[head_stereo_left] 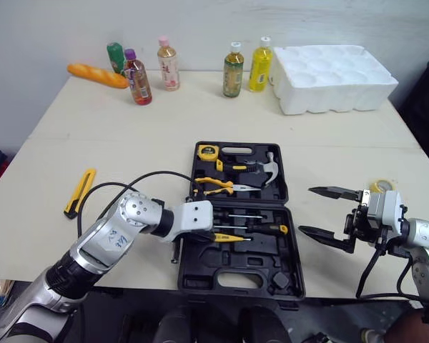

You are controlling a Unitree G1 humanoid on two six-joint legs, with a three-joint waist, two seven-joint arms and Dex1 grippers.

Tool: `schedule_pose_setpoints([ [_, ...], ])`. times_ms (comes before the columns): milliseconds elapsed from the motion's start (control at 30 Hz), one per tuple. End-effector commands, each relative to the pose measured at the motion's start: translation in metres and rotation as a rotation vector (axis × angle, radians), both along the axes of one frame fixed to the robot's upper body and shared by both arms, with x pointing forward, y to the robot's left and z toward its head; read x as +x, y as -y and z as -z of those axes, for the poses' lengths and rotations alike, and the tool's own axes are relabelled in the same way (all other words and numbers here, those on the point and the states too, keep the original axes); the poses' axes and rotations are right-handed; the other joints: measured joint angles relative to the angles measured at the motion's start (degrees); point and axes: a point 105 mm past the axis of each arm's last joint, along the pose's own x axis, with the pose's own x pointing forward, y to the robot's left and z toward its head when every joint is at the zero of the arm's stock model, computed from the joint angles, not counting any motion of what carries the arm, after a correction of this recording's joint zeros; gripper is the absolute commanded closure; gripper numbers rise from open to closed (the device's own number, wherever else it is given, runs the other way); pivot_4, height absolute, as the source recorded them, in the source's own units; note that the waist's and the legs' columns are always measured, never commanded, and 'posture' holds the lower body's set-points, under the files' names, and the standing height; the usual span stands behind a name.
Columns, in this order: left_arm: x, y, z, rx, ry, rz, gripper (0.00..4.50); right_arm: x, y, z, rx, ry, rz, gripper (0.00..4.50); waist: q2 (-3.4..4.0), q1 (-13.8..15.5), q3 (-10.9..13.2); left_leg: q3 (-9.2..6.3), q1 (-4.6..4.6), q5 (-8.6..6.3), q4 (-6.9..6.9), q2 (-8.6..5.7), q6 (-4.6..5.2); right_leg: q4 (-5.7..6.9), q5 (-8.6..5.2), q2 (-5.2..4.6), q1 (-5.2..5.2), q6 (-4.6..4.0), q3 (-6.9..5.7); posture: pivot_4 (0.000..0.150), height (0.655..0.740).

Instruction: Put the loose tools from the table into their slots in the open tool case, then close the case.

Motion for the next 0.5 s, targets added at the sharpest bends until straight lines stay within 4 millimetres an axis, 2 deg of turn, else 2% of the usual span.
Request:
schedule_pose_setpoints([
  [33, -0.006, -0.017, 0.034, 0.066, -0.144, -0.068, 4.49, -0.002, 0.004, -0.007, -0.004, 0.034, 0.008, 0.00, 0.00, -0.1, 0.0, 0.00, 0.00, 0.00, 0.00, 0.00, -0.01, 0.00, 0.00, 0.00, 0.00, 0.00, 0.00, 0.150, 0.7400],
  [200, -0.006, -0.006, 0.014, -0.096, -0.122, -0.019, 4.49, -0.003, 0.007, -0.008, -0.007, 0.037, 0.020, 0.00, 0.00, -0.1, 0.1, 0.00, -0.04, 0.00, 0.00, 0.00, -0.01, 0.00, 0.00, 0.00, -0.05, 0.00, -0.01, 0.150, 0.7400],
  [333, -0.006, 0.002, -0.037, -0.414, 0.041, 0.112, 4.49, -0.005, 0.020, -0.013, -0.027, 0.050, 0.050, 0.00, -0.01, 0.0, 0.4, -0.01, -0.26, 0.07, 0.04, -0.05, -0.12, -0.01, 0.00, -0.05, -0.22, 0.01, -0.04, 0.150, 0.7400],
  [433, 0.000, -0.004, -0.060, -0.536, 0.139, 0.106, 4.49, -0.006, 0.031, -0.017, -0.049, 0.054, 0.075, 0.00, -0.24, 0.2, 0.5, -0.03, -0.59, 0.17, 0.13, -0.08, -0.21, 0.03, 0.02, -0.06, -0.50, 0.03, -0.13, 0.150, 0.7400],
  [500, 0.002, -0.025, -0.072, -0.559, 0.141, 0.038, 4.49, -0.010, 0.050, -0.022, -0.087, 0.052, 0.118, 0.00, -0.24, 0.2, 0.5, -0.02, -0.61, 0.21, 0.15, -0.12, -0.17, 0.03, 0.02, -0.07, -0.49, 0.04, -0.15, 0.150, 0.7400],
])
